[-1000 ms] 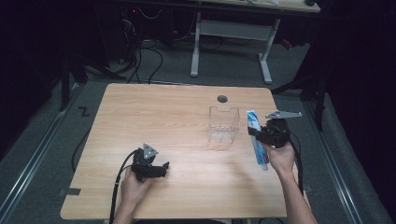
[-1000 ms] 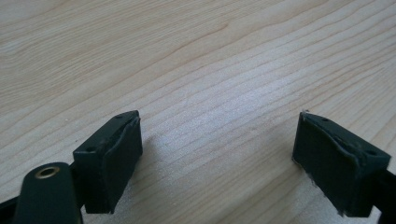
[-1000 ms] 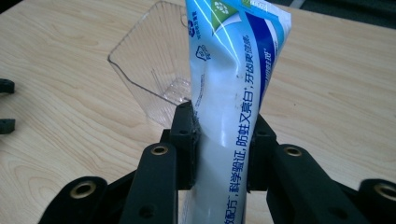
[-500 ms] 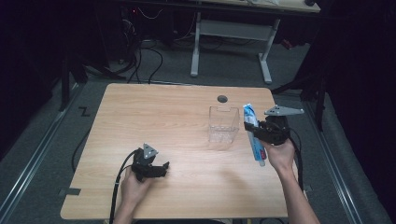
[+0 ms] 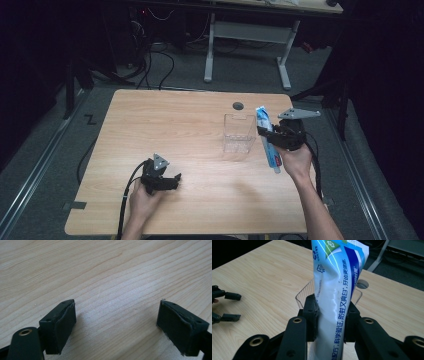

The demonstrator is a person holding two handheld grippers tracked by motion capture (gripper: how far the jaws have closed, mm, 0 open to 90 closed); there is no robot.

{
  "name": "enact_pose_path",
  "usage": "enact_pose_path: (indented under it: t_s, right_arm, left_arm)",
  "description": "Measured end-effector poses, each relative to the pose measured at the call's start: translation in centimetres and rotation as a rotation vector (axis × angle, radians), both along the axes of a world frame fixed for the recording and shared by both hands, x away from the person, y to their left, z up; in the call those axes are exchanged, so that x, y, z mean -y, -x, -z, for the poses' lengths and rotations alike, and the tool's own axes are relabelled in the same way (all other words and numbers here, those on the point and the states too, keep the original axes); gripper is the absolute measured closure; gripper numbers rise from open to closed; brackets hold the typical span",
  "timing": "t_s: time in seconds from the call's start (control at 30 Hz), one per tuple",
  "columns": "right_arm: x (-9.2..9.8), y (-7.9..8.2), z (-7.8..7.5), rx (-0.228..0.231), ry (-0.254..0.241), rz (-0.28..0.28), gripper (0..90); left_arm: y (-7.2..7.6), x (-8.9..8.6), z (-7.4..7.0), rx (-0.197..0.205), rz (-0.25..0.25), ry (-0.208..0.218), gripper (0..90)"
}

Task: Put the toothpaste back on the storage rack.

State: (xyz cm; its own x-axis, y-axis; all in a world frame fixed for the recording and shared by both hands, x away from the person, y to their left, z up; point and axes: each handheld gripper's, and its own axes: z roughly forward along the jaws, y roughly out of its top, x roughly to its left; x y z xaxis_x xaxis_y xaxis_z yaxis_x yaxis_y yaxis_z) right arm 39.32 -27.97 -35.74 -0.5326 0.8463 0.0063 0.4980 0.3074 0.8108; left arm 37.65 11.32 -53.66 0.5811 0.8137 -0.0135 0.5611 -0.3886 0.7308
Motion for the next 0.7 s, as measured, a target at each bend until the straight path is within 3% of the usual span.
enact_pose_path:
  t_s: [0.7]
  right_arm:
    - [-2.7,-1.1,-1.5,0.025,-0.004,-0.032,70.7]
  left_arm:
    - [0.0,0.0,0.0,0.000,0.000,0.000,15.9]
